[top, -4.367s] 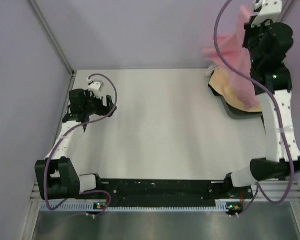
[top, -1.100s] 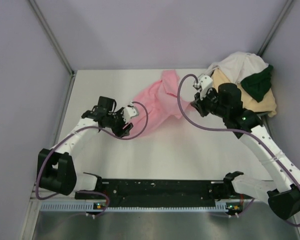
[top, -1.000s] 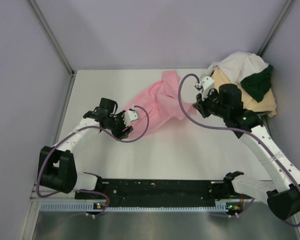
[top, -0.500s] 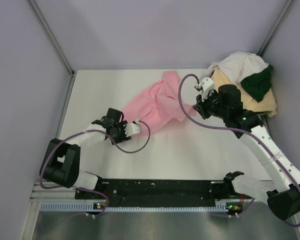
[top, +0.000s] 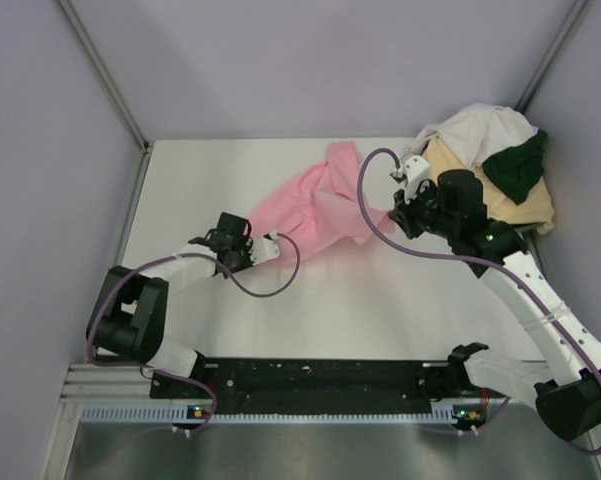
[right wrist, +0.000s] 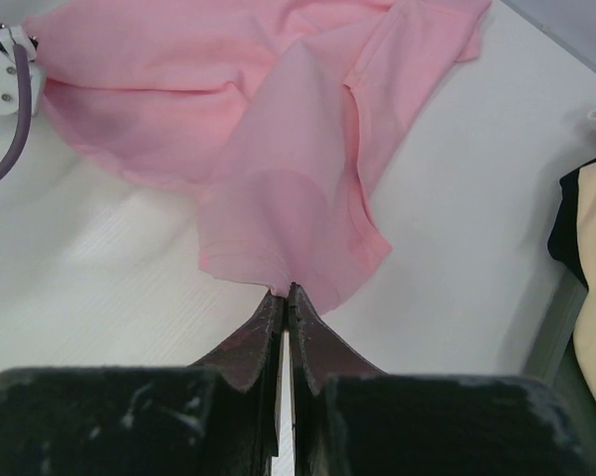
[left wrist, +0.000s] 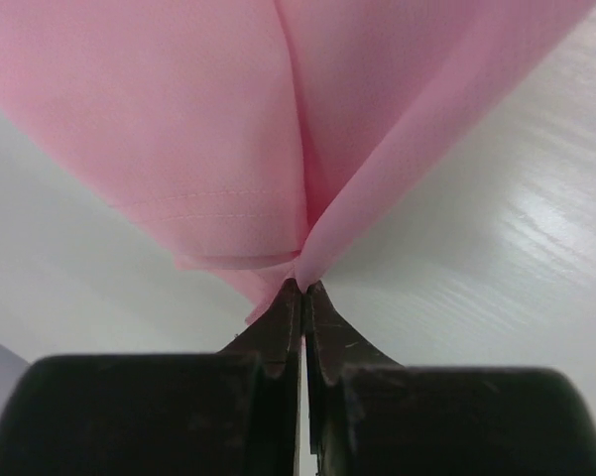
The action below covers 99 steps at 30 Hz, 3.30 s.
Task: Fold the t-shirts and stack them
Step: Flatten out the tshirt
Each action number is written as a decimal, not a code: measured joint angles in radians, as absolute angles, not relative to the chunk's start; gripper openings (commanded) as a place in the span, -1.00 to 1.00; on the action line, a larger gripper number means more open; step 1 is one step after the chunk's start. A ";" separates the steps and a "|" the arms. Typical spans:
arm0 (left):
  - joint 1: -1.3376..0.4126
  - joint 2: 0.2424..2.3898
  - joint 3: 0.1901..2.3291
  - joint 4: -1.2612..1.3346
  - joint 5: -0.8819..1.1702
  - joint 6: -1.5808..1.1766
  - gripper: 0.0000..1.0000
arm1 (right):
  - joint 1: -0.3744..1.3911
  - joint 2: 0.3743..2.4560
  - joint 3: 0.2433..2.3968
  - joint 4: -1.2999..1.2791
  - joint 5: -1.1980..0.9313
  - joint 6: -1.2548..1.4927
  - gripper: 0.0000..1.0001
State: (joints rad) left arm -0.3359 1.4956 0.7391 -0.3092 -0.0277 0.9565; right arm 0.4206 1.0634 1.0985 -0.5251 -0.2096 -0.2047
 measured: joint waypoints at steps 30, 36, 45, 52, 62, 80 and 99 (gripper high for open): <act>-0.269 1.041 1.836 -1.001 -0.136 0.720 -1.00 | 0.421 0.912 1.838 -0.856 -0.118 -0.185 -1.00; -0.268 1.231 1.877 -0.952 -0.181 0.756 -1.00 | 0.393 1.229 2.034 -0.857 -0.081 -0.236 -1.00; -0.223 1.660 2.062 -0.665 -0.252 0.813 -1.00 | 0.201 1.792 2.420 -0.731 -0.152 -0.259 -1.00; -0.200 1.827 2.237 -0.415 -0.305 0.899 -1.00 | 0.129 1.914 2.520 -0.524 -0.156 -0.190 -1.00; -0.189 1.837 2.259 -0.253 -0.304 0.990 -1.00 | 0.073 1.804 2.449 -0.351 -0.206 -0.166 -1.00; -0.162 1.361 1.639 -0.500 -0.198 0.947 -1.00 | 0.132 1.050 1.404 -0.441 -0.521 -0.281 -1.00; -0.083 1.100 0.794 -1.074 -0.123 0.866 -1.00 | 0.678 1.013 0.784 -0.754 -0.659 0.168 -1.00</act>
State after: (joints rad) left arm -0.0834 1.1000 0.7940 -1.0740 -0.1230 0.8661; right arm 0.6781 1.0126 0.7841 -0.7540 -0.6594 0.1680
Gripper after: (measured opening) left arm 0.010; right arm 0.007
